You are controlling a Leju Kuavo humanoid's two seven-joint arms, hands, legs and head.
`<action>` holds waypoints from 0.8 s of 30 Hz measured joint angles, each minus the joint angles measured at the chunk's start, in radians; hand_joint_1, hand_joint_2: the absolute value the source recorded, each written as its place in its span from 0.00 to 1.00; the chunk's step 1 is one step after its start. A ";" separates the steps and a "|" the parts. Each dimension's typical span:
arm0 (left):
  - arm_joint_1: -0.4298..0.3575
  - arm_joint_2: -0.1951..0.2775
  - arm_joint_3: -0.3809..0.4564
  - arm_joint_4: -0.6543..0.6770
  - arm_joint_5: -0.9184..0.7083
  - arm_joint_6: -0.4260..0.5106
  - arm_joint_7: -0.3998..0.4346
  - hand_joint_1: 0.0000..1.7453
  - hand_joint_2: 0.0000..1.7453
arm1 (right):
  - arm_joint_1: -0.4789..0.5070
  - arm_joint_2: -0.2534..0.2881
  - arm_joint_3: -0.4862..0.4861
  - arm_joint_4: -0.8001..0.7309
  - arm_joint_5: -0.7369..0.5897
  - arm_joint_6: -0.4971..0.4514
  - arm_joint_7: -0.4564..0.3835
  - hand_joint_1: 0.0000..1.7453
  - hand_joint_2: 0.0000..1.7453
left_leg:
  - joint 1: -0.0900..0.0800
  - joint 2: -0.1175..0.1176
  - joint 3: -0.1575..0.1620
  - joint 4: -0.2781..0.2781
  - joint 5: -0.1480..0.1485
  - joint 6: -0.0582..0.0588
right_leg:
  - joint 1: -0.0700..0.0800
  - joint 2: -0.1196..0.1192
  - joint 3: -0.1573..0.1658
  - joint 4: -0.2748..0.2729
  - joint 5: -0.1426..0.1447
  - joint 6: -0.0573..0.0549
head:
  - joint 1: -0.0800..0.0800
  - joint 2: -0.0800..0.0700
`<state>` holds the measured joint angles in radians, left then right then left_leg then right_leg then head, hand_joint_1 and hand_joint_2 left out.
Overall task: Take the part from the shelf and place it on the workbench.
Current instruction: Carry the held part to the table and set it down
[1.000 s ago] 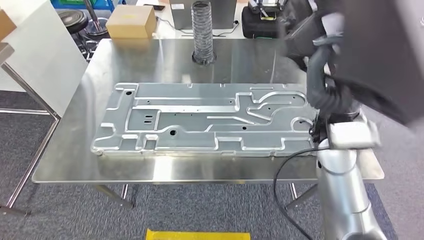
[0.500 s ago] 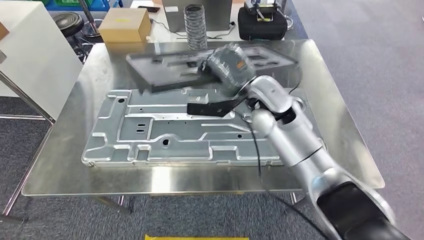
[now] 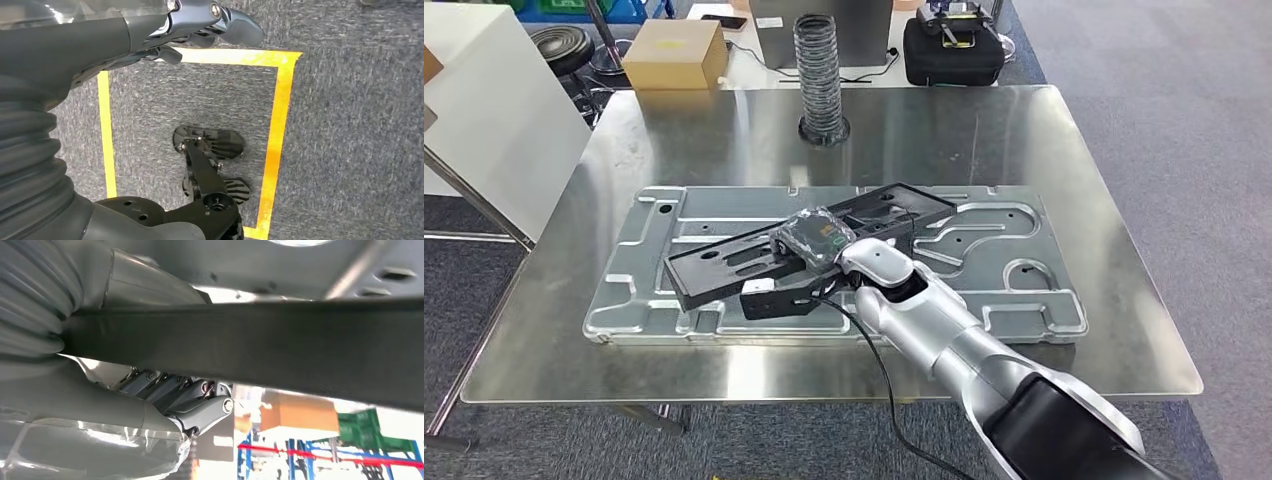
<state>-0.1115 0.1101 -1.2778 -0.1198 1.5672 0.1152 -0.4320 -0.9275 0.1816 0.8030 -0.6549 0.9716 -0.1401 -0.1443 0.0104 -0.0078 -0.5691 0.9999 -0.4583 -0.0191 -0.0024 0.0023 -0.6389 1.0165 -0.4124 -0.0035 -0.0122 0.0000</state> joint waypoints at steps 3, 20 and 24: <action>0.000 0.000 -0.007 0.000 -0.003 -0.007 -0.011 0.00 1.00 | -0.005 0.011 0.006 0.033 0.012 0.004 0.030 1.00 1.00 | 0.004 0.002 -0.007 0.030 -0.028 -0.015 | -0.004 0.000 0.016 -0.015 0.001 -0.017 | -0.001 0.000; 0.005 0.001 -0.023 0.000 0.002 -0.044 -0.065 0.00 1.00 | -0.063 0.008 0.008 0.217 0.128 0.225 0.306 0.00 0.00 | 0.011 0.005 -0.006 0.005 0.015 0.025 | -0.006 -0.001 -0.026 0.123 -0.091 0.032 | 0.004 0.000; 0.008 0.001 -0.021 0.000 0.002 -0.045 -0.067 0.00 0.00 | -0.066 0.007 -0.006 0.233 0.121 0.244 0.293 0.00 0.00 | 0.002 0.005 -0.011 0.006 0.018 0.032 | -0.002 -0.001 -0.087 0.274 -0.139 0.027 | 0.004 0.000</action>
<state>-0.1034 0.1110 -1.2988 -0.1198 1.5690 0.0698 -0.4989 -0.9936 0.1885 0.7969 -0.4219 1.0923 0.1038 0.1486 0.0120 -0.0032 -0.5799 1.0055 -0.4401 0.0131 -0.0049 0.0012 -0.7258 1.2903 -0.5518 0.0230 -0.0083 0.0000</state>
